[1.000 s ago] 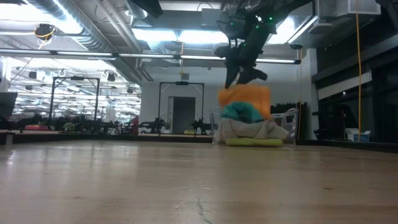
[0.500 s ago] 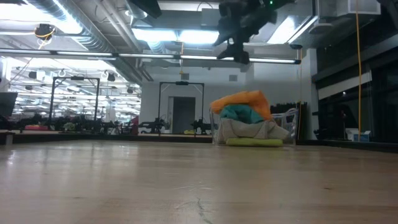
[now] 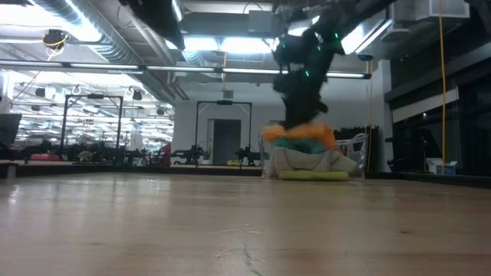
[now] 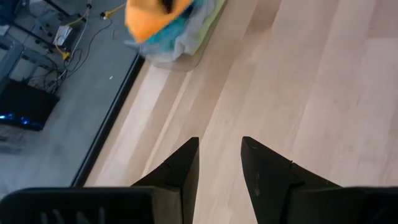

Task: Fold microfiber towels
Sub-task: Put the yellow microfiber towel into the transparent bin, then return to Home Position

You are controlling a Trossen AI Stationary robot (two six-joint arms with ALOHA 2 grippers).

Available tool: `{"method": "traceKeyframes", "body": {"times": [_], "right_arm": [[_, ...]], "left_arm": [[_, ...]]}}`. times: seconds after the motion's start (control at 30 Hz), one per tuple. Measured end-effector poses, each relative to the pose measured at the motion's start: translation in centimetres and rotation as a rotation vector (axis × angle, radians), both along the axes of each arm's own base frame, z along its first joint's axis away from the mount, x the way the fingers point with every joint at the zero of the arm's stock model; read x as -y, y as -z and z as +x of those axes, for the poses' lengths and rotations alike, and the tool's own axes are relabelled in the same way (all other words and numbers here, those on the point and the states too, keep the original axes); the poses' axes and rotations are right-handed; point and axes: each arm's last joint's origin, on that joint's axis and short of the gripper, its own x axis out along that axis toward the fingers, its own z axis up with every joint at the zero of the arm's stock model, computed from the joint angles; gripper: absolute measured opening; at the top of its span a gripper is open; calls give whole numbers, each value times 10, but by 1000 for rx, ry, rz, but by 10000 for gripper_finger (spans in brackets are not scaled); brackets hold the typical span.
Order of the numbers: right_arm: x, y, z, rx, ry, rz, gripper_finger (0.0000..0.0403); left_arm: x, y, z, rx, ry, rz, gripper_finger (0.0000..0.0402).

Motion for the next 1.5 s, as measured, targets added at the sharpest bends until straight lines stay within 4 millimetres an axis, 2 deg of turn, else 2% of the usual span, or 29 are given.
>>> {"method": "traceKeyframes", "body": {"times": [0.07, 0.17, 0.23, 0.3, 0.37, 0.53, 0.7, 0.77, 0.83, 0.9, 0.97, 1.07, 1.13, 1.2, 1.3, 1.37, 1.5], "right_arm": [[-4, 20, -5, -37, 6, 24, 174], [-8, 39, -12, -67, 22, 45, 174], [-8, 43, -14, -76, 18, 45, 174], [-7, 37, -12, -74, -1, 34, 174], [-4, 20, -7, -45, -6, 16, 174], [-9, -45, -7, -13, -38, -16, 174], [-35, -112, -19, 49, -93, -49, 174], [-45, -133, -23, 94, -128, -80, 174], [-53, -150, -25, 169, -70, -61, 174], [-67, -158, -34, 179, -29, -14, 174], [-79, -164, -38, 197, -100, -1, 174], [-98, -163, -50, 167, -159, 6, 174], [-109, -154, -54, 159, -184, -26, 174], [-119, -136, -58, 161, -182, -68, 174], [-134, -107, -69, 267, -195, -72, 174], [-142, -91, -80, 382, -220, -80, 174], [-155, -67, -102, 654, -304, -173, 174]], "left_arm": [[-1, 7, -2, -13, -11, 3, 111], [-1, 10, -2, -13, -20, 1, 111], [-1, 9, -1, -1, -19, -2, 111], [0, 8, 0, 23, -21, -3, 111], [0, 8, 1, 35, -22, -3, 111], [0, 8, 1, 35, -22, -3, 111], [2, 3, -7, 21, -9, 52, 111], [1, -1, -15, -52, 42, 101, 111], [2, -2, -19, -114, 95, 136, 111], [2, -2, -20, -110, 94, 126, 112], [3, -2, -21, -46, 29, 47, 113], [-4, -9, -31, -1, -53, -11, 113], [-13, -21, -47, 64, -112, -53, 112], [-20, -33, -67, 157, -134, -58, 111], [-29, -41, -104, 329, -136, -69, 111], [-36, -38, -123, 484, -143, -49, 111], [-45, -13, -145, 609, -92, -71, 111]]}}
